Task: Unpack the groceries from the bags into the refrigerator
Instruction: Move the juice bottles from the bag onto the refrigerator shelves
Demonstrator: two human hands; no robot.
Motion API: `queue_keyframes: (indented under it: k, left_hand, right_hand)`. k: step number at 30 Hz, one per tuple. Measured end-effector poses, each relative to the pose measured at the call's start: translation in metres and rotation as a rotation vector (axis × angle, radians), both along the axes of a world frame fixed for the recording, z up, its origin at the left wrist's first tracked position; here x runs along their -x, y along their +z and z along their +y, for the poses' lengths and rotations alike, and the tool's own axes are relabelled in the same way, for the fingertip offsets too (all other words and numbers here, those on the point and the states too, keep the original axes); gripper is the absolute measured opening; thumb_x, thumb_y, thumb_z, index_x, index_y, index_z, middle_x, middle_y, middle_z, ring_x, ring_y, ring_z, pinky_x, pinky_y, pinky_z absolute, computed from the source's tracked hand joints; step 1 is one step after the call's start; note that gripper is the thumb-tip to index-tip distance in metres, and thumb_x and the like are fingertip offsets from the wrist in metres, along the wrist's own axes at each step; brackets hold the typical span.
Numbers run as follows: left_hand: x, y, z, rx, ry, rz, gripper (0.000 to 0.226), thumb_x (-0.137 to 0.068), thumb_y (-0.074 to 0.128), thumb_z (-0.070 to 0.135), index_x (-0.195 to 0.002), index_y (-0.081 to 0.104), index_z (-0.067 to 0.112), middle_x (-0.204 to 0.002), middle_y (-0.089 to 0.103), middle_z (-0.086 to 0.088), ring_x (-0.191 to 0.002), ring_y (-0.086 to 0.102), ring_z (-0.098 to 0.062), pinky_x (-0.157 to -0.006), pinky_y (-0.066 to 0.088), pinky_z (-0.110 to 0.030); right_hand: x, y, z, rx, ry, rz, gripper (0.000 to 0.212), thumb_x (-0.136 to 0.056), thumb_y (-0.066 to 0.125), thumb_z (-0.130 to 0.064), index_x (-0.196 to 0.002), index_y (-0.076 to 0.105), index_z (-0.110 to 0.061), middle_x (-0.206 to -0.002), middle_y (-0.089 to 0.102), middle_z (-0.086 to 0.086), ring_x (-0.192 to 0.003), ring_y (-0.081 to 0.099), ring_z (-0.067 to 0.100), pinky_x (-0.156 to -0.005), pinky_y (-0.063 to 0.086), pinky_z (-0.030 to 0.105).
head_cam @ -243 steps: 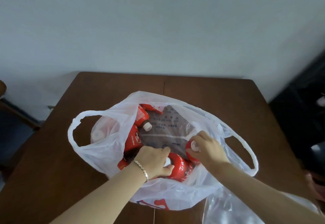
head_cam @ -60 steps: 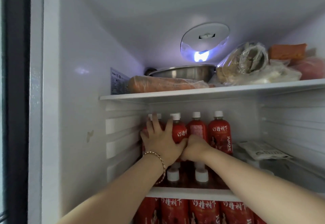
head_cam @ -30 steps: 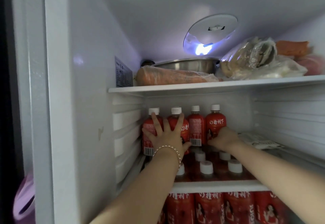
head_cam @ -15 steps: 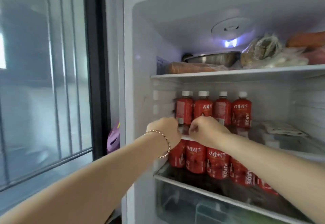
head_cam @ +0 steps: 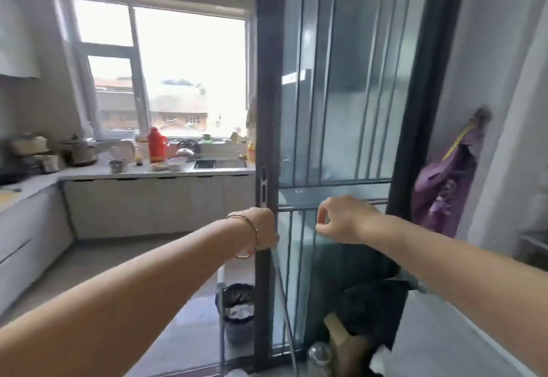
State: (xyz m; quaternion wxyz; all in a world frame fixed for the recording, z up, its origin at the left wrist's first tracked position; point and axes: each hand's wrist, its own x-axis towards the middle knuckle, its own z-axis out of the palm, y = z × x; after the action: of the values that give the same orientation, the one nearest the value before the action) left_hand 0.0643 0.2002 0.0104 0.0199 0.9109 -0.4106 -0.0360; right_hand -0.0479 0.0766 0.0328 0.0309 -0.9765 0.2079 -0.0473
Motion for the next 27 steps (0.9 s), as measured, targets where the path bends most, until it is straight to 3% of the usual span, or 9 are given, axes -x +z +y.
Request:
queue_keyframes:
  k: [8, 15, 18, 20, 23, 27]
  left_hand:
    - [-0.024, -0.067, 0.375, 0.106, 0.605, 0.076, 0.025, -0.09, 0.046, 0.029, -0.099, 0.064, 0.014, -0.108, 0.067, -0.008, -0.103, 0.061, -0.026, -0.081, 0.045, -0.03]
    - [0.04, -0.097, 0.675, 0.133, 1.097, 0.084, 0.031, -0.09, 0.045, 0.028, -0.109, 0.064, 0.015, -0.122, 0.061, -0.007, -0.112, 0.057, -0.031, -0.09, 0.046, -0.031]
    - [0.078, -0.109, 0.781, 0.124, 1.3, 0.11, 0.03, -0.088, 0.044, 0.026, -0.109, 0.063, 0.015, -0.121, 0.061, -0.008, -0.111, 0.057, -0.03, -0.09, 0.045, -0.032]
    - [0.103, -0.116, 0.838, 0.114, 1.412, 0.123, 0.03, -0.089, 0.044, 0.026, -0.109, 0.063, 0.014, -0.115, 0.063, -0.009, -0.106, 0.06, -0.03, -0.087, 0.047, -0.032]
    - [0.135, -0.129, 0.907, 0.097, 1.538, 0.131, 0.031, -0.087, 0.043, 0.023, -0.107, 0.064, 0.012, -0.112, 0.065, -0.01, -0.102, 0.061, -0.03, -0.088, 0.05, -0.034]
    - [0.164, -0.145, 0.997, 0.082, 1.699, 0.174, 0.031, -0.088, 0.042, 0.022, -0.107, 0.064, 0.013, -0.113, 0.065, -0.01, -0.104, 0.061, -0.029, -0.083, 0.046, -0.032]
  right_hand:
    - [-0.109, -0.055, 0.331, 0.046, 0.579, 0.083, 0.025, -0.085, 0.05, -0.025, -0.101, 0.067, -0.017, -0.103, 0.066, 0.003, -0.095, 0.062, 0.024, -0.072, 0.045, 0.023]
    - [-0.114, -0.097, 0.637, 0.114, 1.129, 0.116, 0.025, -0.093, 0.046, -0.026, -0.109, 0.064, -0.017, -0.115, 0.062, 0.001, -0.104, 0.059, 0.024, -0.084, 0.048, 0.029]
    - [-0.104, -0.111, 0.756, 0.082, 1.276, 0.151, 0.021, -0.089, 0.047, -0.025, -0.098, 0.064, -0.017, -0.102, 0.063, 0.004, -0.086, 0.055, 0.024, -0.072, 0.044, 0.029]
    - [-0.096, -0.118, 0.824, 0.072, 1.361, 0.159, 0.024, -0.088, 0.046, -0.025, -0.102, 0.063, -0.015, -0.104, 0.064, 0.004, -0.092, 0.058, 0.027, -0.071, 0.041, 0.028]
    - [-0.084, -0.129, 0.905, 0.084, 1.491, 0.167, 0.027, -0.089, 0.048, -0.028, -0.105, 0.065, -0.015, -0.107, 0.065, 0.004, -0.099, 0.061, 0.028, -0.08, 0.048, 0.032]
    - [-0.078, -0.151, 1.01, 0.072, 1.617, 0.222, 0.026, -0.087, 0.047, -0.027, -0.103, 0.065, -0.018, -0.104, 0.064, 0.002, -0.094, 0.062, 0.025, -0.072, 0.049, 0.03]
